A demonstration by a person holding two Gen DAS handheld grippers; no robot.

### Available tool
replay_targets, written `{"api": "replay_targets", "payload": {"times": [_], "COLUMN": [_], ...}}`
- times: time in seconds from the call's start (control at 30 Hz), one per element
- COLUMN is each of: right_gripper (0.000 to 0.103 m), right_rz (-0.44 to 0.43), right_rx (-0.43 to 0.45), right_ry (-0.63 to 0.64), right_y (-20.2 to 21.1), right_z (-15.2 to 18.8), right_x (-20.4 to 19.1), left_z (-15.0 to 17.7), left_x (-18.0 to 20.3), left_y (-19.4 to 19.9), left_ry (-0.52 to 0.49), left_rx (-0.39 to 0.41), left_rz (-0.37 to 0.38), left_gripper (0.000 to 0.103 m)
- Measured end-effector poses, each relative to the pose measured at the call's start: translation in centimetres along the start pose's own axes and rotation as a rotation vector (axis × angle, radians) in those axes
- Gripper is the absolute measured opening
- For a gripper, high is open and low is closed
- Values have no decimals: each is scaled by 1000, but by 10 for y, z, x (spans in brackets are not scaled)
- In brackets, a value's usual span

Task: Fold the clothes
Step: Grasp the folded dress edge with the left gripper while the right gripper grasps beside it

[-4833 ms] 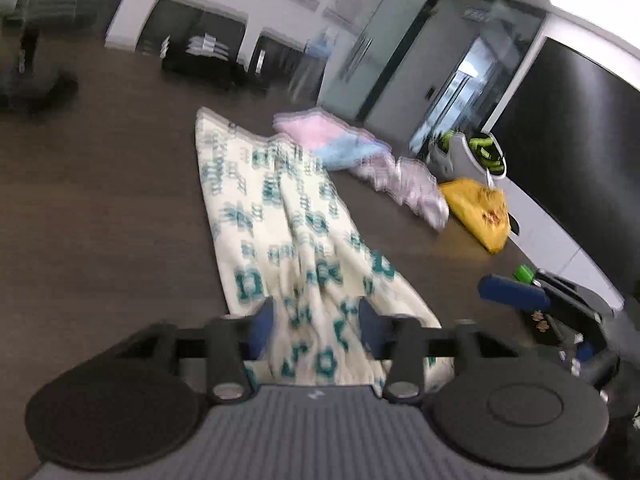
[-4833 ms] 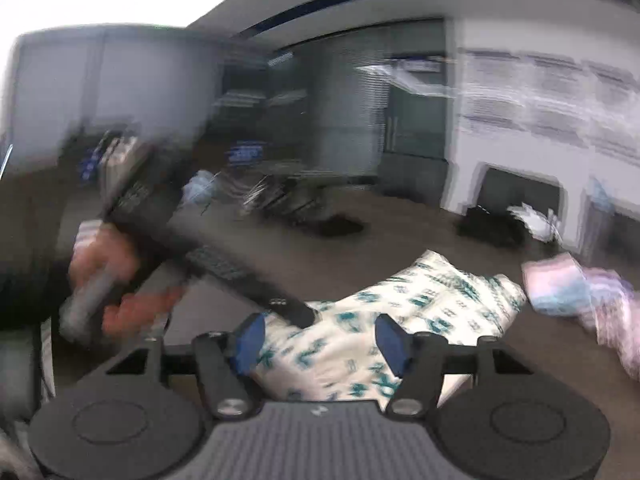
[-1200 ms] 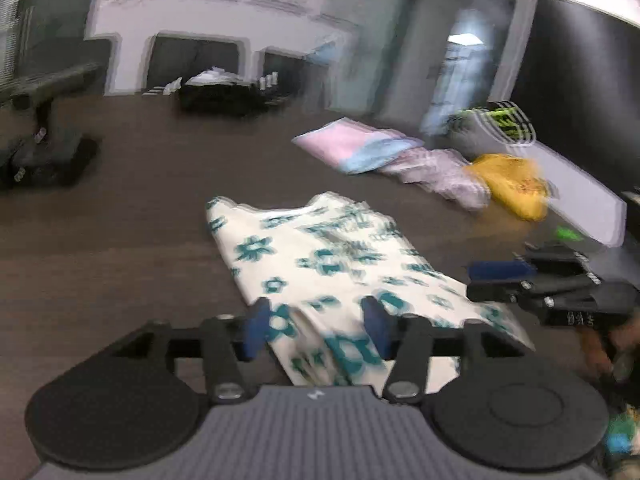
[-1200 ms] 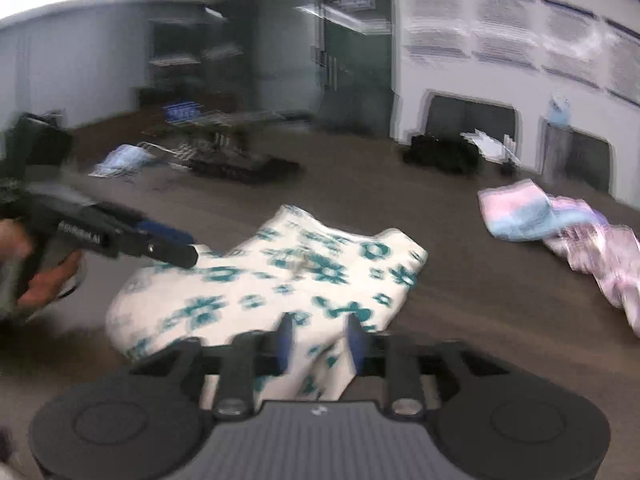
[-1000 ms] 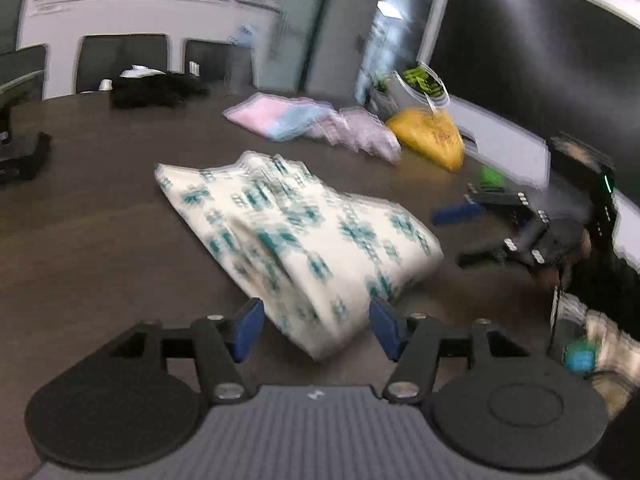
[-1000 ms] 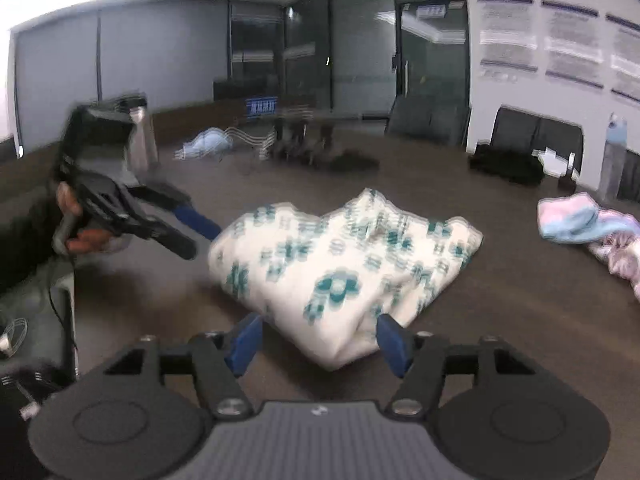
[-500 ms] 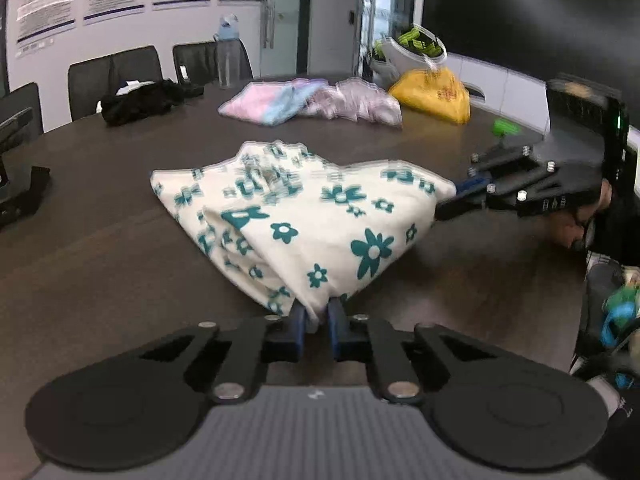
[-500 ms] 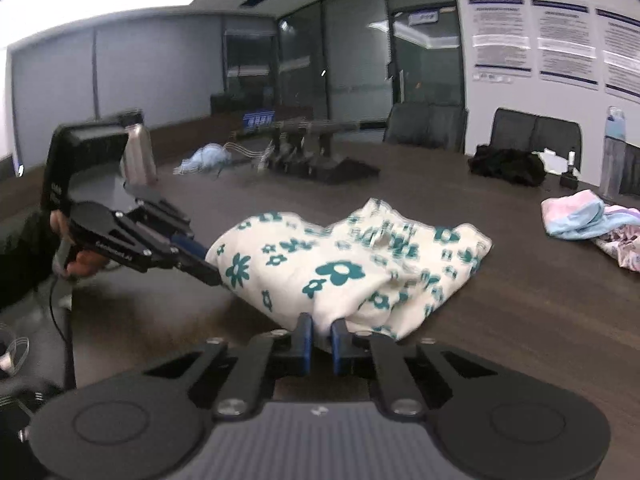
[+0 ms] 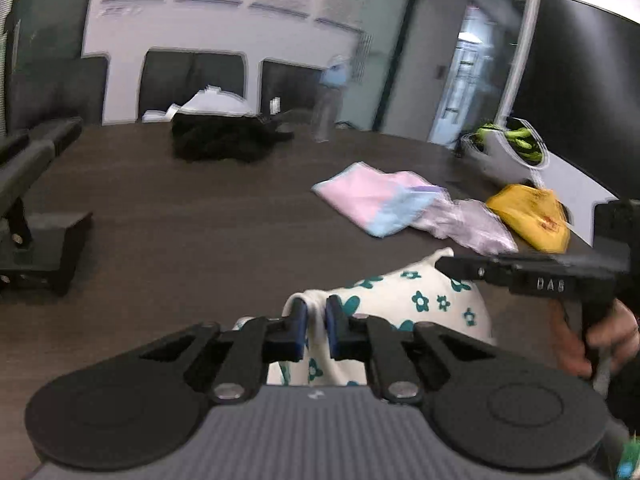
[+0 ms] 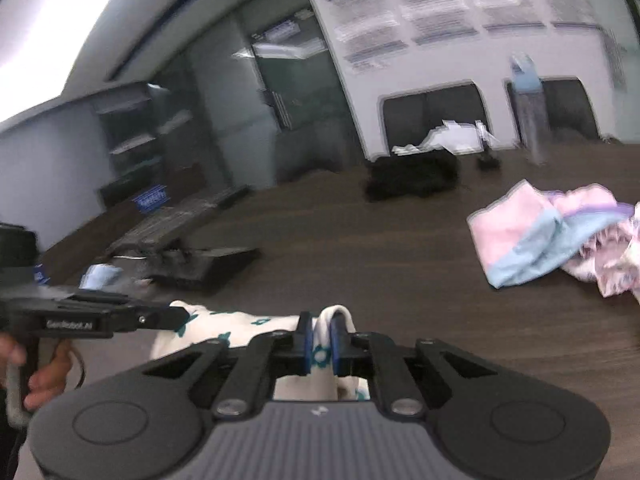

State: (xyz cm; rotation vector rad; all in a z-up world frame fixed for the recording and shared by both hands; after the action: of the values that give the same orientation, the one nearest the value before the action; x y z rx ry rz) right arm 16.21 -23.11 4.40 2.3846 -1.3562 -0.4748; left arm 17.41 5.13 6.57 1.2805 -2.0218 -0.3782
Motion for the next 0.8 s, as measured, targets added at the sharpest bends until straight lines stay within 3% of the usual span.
{"api": "replay_targets", "payload": {"times": [0.1, 0.17, 0.2, 0.27, 0.3, 0.37, 0.43, 0.57, 0.63, 0.8], "right_gripper": [13, 17, 17, 17, 17, 17, 15, 10, 10, 10], "right_rz": [60, 100, 108, 82, 48, -25, -73, -31, -36, -19], "right_rx": [-86, -91, -67, 10, 39, 21, -16, -100, -90, -74], "right_ry": [-33, -49, -34, 57, 118, 206, 246, 287, 281, 307], "right_y": [-38, -37, -27, -2, 9, 12, -5, -50, -55, -39], "right_z": [6, 10, 11, 9, 10, 13, 17, 34, 42, 28], "right_x": [13, 19, 19, 11, 3, -14, -30, -42, -42, -40], "left_z": [3, 9, 8, 6, 5, 6, 15, 49, 61, 53], "left_x": [-22, -33, -32, -27, -18, 4, 28, 36, 32, 39], "left_y": [-38, -37, -27, -4, 10, 20, 6, -40, -40, -23], "left_ry": [102, 130, 112, 57, 12, -45, -122, -214, -245, -256], "left_rx": [-48, -19, 2, 48, 79, 98, 79, 3, 40, 71], "left_rz": [-48, -45, -49, -60, -25, 52, 56, -86, -91, -106], "left_gripper": [14, 32, 36, 37, 37, 38, 38, 31, 31, 35]}}
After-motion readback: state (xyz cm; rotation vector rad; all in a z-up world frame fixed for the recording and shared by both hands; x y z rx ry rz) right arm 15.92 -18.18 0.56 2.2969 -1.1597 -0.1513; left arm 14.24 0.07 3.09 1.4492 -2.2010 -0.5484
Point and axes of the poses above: each gripper's, at about its wrist camera, not at the fingertips, and y roughly against the way its jaws point, x to its right, z to its underside, the point moved 2 cm from there along -y, roughly the way its jaws point, and after that the axes turned 14 degrees about y, right-handed, at the moved point
